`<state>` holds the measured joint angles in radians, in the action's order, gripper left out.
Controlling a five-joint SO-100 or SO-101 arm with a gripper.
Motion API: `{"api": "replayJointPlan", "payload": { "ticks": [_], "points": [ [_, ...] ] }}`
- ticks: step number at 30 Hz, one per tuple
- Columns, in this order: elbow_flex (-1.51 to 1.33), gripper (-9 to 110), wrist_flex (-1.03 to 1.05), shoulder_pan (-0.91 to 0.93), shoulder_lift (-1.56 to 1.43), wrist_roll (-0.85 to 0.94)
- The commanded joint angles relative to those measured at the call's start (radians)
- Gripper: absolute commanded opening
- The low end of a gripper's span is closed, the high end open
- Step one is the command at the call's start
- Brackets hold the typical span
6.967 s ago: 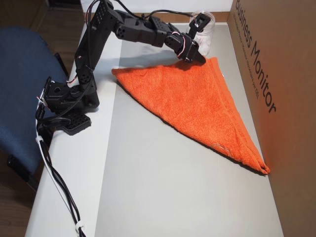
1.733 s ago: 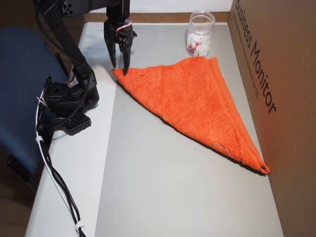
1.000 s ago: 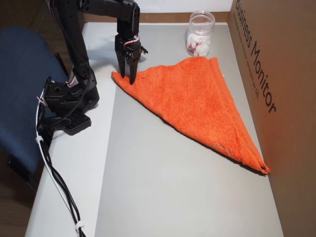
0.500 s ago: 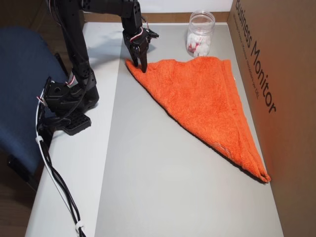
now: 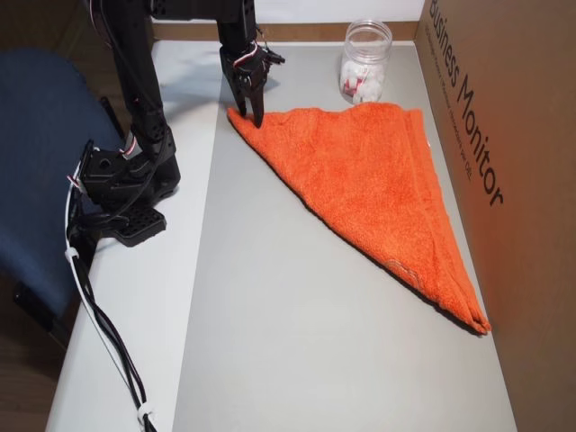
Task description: Fold the blanket.
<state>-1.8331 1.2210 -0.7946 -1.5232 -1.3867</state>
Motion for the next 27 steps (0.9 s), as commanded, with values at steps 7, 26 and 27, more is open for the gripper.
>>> {"api": "replayJointPlan", "payload": {
  "ticks": [7,26,27],
  "points": [
    [0.006,14,0.017,0.061,-0.232,0.127],
    [-0.221,14,0.021,0.146,-0.396,0.873],
    [-0.232,14,0.021,0.137,-0.394,0.885]
  ]
}}
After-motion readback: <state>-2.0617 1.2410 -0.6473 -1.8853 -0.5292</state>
